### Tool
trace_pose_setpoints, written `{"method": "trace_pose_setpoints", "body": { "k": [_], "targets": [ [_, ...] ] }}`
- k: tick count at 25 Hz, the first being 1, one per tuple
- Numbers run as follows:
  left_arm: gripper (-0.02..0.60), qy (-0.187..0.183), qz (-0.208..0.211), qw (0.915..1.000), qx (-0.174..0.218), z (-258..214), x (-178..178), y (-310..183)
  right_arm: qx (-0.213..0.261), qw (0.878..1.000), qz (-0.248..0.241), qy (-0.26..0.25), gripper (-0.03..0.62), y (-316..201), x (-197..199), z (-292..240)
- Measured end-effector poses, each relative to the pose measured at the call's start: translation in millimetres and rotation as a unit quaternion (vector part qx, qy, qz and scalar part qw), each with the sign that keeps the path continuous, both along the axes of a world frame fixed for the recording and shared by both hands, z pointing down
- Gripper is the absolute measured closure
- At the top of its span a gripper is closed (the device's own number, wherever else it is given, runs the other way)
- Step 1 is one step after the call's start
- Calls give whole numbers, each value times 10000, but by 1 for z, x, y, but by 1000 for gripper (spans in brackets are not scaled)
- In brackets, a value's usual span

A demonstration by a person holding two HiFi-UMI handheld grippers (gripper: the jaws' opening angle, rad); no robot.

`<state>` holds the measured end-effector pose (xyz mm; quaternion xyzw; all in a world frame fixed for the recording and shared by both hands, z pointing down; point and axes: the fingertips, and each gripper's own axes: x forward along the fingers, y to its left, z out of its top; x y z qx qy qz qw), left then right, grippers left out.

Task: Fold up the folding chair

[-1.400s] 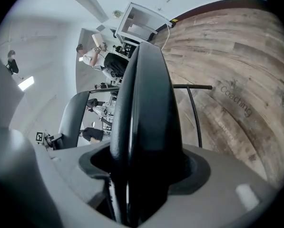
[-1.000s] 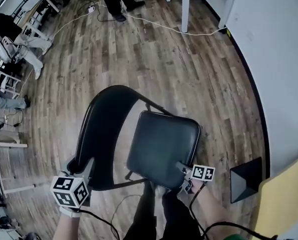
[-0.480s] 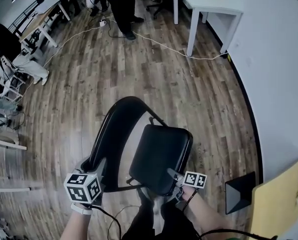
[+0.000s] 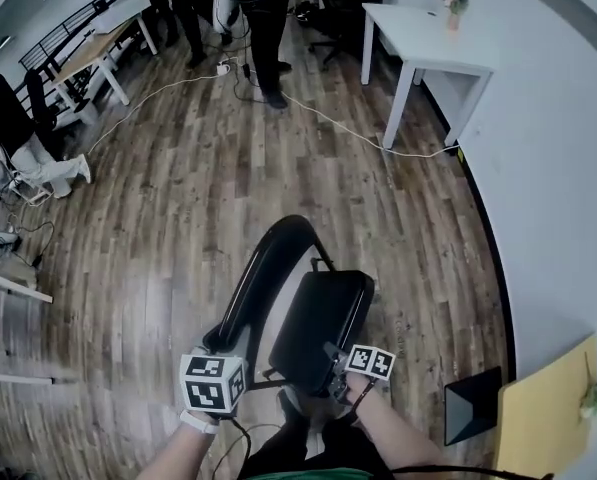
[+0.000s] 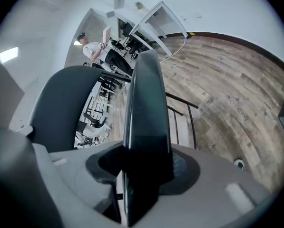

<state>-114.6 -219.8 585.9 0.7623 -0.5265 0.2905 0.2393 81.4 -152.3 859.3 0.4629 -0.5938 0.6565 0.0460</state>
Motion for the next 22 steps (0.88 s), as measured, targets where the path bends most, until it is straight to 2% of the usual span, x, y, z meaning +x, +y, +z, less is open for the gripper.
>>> {"method": "trace_pose_setpoints", "body": {
  "k": [6, 11, 19, 22],
  "targets": [
    [440, 310, 216, 9993, 43, -15, 5, 1, -132, 9994, -49, 309, 404, -19, -32, -19],
    [448, 441, 368, 9983, -9, -25, -1, 1, -106, 9997, -46, 199, 414, -33, -71, -38],
    [460, 682, 535, 9962, -61, -33, -26, -6, -67, 9996, -235, 141, 425, -62, -139, -60],
    [460, 651, 513, 9966, -45, -34, -42, -15, -95, 9996, -220, 174, 425, -71, -156, -61]
  ]
}}
